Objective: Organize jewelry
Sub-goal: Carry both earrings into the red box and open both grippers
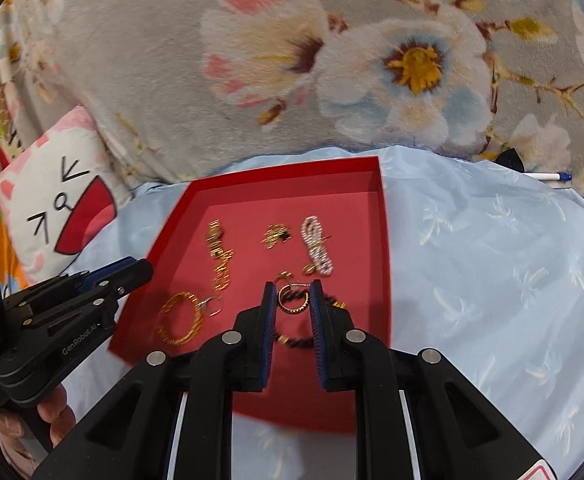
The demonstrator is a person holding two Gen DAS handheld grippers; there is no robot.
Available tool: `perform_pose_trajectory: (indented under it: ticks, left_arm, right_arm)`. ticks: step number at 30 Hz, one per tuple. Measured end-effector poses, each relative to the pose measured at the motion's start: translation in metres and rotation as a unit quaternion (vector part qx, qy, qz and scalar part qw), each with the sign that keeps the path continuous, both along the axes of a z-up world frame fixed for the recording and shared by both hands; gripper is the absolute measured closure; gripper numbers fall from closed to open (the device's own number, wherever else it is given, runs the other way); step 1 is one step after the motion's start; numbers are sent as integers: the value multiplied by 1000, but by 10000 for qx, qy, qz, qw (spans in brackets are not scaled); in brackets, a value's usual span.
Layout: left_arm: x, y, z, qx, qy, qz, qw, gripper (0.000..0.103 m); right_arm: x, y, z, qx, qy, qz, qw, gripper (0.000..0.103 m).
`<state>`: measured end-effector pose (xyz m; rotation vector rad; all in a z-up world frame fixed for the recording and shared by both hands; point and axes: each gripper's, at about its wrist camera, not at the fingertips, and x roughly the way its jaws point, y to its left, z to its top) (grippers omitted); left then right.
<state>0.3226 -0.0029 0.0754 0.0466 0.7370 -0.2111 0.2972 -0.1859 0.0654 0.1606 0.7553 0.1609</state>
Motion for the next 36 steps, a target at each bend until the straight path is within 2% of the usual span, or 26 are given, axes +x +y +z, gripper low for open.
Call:
perform_pose_trajectory:
  ticks: [6, 11, 16, 18, 20, 22, 29, 31, 32, 33, 36]
  left_arm:
    - [31, -2, -19, 36, 243, 178, 9995, 87]
    - [43, -3, -31, 148, 337, 221, 9991, 87]
    - [47, -1, -36, 187, 322, 241, 9990, 86]
    - [46, -2, -34, 220, 260, 262, 9991, 82]
    - [45, 0, -32, 183, 239, 282, 9991, 68]
    - [43, 2, -27, 111, 167, 314, 9993, 63]
    - [31, 5, -12, 72, 8, 397, 9992, 61]
    - [22, 5, -9, 139, -88, 427, 9990, 56]
    - [16, 5, -7, 124, -133, 425, 9989, 52]
    - [10, 5, -6, 117, -157, 413, 9990, 52]
    - [-6, 5, -5, 92, -188, 423, 9989, 52]
  right_arm:
    - [35, -5, -20, -150, 211, -138, 9996, 87]
    - [48, -4, -36, -201, 403, -155, 9989, 87]
    - [52, -4, -38, -245, 326, -166, 9990, 87]
    - [53, -6, -37, -197, 295, -177, 9992, 87]
    - [52, -9, -34, -146, 247, -203, 9994, 85]
    - [50, -11, -30, -104, 186, -216, 9995, 85]
    - [25, -19, -8, 21, -118, -291, 9995, 84]
    - [14, -19, -5, 73, -151, -285, 9995, 83]
    - [7, -18, -4, 76, -185, -278, 9994, 79]
    - [-1, -15, -3, 71, -207, -263, 9994, 73]
    - [-19, -8, -6, -5, -248, -256, 9994, 65]
